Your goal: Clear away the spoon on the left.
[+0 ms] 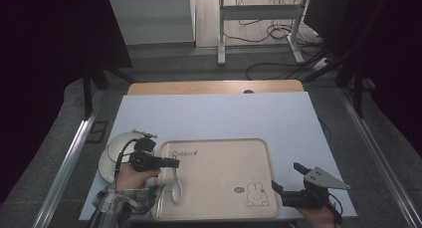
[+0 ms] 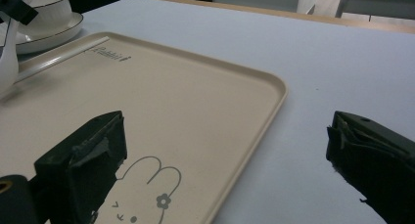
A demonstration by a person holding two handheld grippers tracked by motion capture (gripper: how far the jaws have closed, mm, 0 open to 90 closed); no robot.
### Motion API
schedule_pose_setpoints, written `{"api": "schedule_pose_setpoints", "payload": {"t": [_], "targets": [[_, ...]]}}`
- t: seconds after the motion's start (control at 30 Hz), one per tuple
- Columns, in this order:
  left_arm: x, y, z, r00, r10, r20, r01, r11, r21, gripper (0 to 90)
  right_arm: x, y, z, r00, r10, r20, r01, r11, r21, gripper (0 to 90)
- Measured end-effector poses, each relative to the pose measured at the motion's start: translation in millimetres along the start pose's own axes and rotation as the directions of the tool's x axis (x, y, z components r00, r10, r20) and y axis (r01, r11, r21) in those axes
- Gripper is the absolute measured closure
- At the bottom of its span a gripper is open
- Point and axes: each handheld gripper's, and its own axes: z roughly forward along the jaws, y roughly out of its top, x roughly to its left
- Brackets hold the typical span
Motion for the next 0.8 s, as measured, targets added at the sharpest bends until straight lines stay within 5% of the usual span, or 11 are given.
{"api": "schedule_pose_setpoints", "payload": {"t": [0.5, 0.8], "targets": [[7.7, 3.3, 16.5, 0.9991, -0.041, -0.004, 0.041, 0.9983, 0.041, 74.8, 0.0, 0.3, -0.3, 1.0000, 0.000, -0.002, 0.000, 1.000, -0.001, 1.3], [15.5, 5.7, 26.0, 0.9940, -0.109, -0.004, 0.109, 0.9929, 0.048, 74.6, 0.3, 0.5, -0.5, 1.0000, -0.001, -0.004, 0.001, 1.000, -0.003, 1.3]]}}
